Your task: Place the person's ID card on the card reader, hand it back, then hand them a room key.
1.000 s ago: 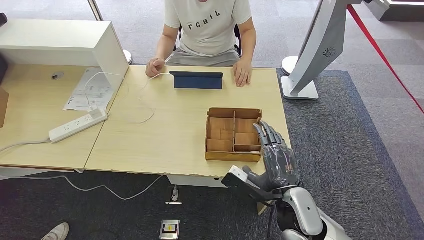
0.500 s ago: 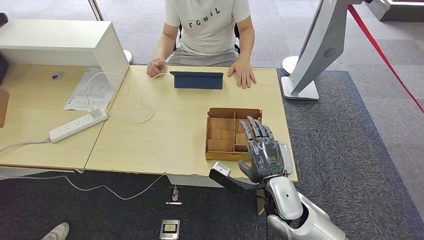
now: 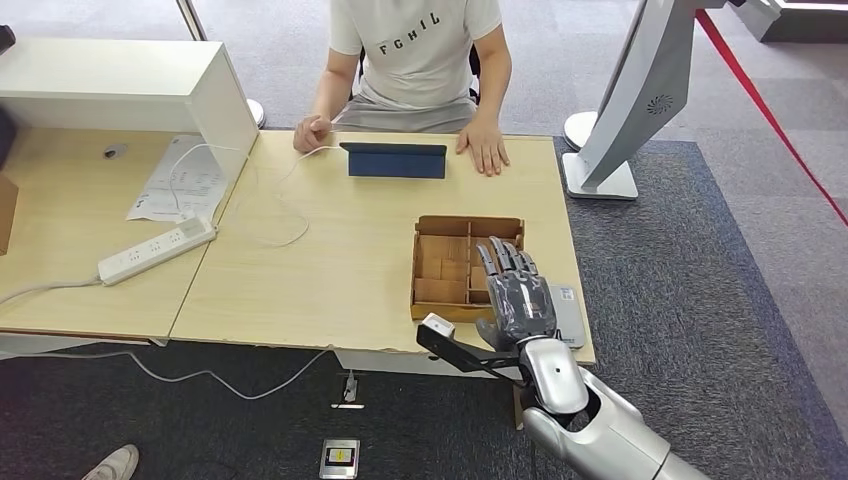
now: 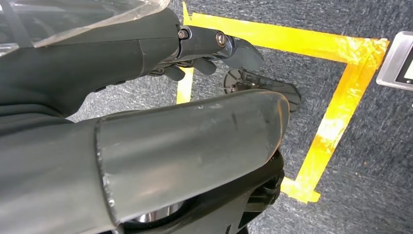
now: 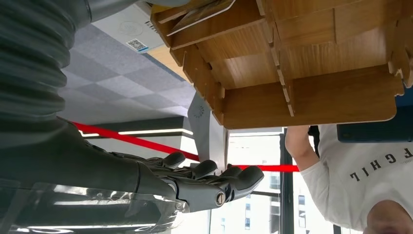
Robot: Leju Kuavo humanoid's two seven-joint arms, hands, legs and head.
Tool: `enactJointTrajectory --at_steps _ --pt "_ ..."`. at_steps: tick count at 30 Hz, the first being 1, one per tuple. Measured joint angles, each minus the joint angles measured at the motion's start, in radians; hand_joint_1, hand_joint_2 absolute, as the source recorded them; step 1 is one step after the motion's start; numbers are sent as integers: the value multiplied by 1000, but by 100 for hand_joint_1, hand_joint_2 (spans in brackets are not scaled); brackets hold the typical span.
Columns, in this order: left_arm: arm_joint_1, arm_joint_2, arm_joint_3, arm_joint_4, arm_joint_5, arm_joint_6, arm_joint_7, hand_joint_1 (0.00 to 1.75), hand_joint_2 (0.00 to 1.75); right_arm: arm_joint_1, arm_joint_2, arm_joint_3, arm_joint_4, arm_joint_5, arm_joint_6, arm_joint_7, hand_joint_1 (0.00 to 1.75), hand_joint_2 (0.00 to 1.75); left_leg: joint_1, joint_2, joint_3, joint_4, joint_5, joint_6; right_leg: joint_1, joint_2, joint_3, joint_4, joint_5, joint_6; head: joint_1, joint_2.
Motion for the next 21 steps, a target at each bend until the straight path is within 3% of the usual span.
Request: enactJointTrajectory --at_steps 21 --pt "1 4 6 3 -3 -10 6 0 0 17 -17 -5 40 -26 18 47 0 175 0 0 0 0 0 0 0 0 0 0 0 0 0 0"
